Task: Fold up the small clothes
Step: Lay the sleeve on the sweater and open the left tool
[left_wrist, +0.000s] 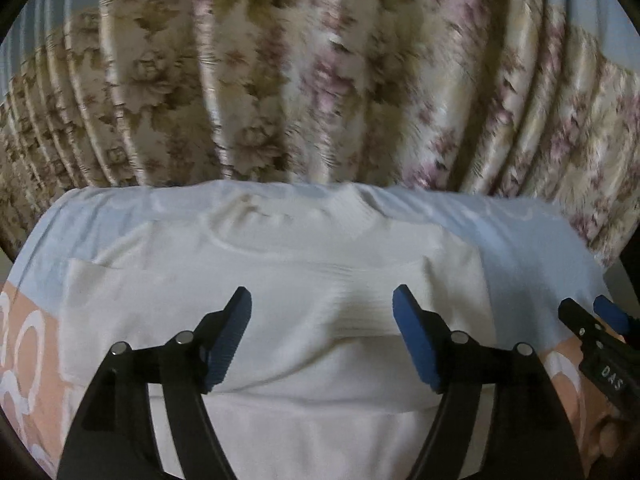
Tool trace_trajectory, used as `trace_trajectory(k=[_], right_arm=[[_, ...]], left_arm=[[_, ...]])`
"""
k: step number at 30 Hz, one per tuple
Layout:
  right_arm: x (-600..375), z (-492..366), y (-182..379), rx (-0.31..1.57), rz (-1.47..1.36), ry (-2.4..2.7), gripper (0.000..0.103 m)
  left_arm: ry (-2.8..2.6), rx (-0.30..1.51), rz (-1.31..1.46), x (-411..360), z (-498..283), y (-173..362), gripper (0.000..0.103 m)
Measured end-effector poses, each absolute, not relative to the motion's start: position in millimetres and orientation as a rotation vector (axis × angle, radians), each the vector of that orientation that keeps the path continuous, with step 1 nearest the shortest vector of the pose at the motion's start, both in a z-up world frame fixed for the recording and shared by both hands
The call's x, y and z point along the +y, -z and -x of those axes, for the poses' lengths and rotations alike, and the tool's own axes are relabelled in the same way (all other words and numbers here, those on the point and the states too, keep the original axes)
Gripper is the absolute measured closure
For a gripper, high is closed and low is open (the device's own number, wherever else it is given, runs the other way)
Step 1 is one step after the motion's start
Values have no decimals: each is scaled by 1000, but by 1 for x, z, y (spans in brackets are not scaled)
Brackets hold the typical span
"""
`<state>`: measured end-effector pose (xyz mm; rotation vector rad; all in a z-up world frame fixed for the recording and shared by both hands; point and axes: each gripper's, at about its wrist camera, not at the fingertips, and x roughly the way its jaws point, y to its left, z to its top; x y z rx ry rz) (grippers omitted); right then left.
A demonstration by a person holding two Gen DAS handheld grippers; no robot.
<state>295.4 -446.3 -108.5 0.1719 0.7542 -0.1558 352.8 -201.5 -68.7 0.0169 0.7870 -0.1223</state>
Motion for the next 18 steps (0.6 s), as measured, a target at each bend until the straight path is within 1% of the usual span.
trace_trajectory(k=[3,11,17,18], right_arm=[[-431,-300,100,744,-172,127,22],[-370,-331,93,754,-146,-6,22],[-336,-362,106,792,-117,-67,25],[-333,-369,111,807,-127,-71,28]], left_arm=[[62,768,-27,-166,-358,63,29],[-94,809,-27,-67,-374,85,29],[-129,828,-32,-32,-371,101,29],[-133,831,-27,-27,-372,103,29]])
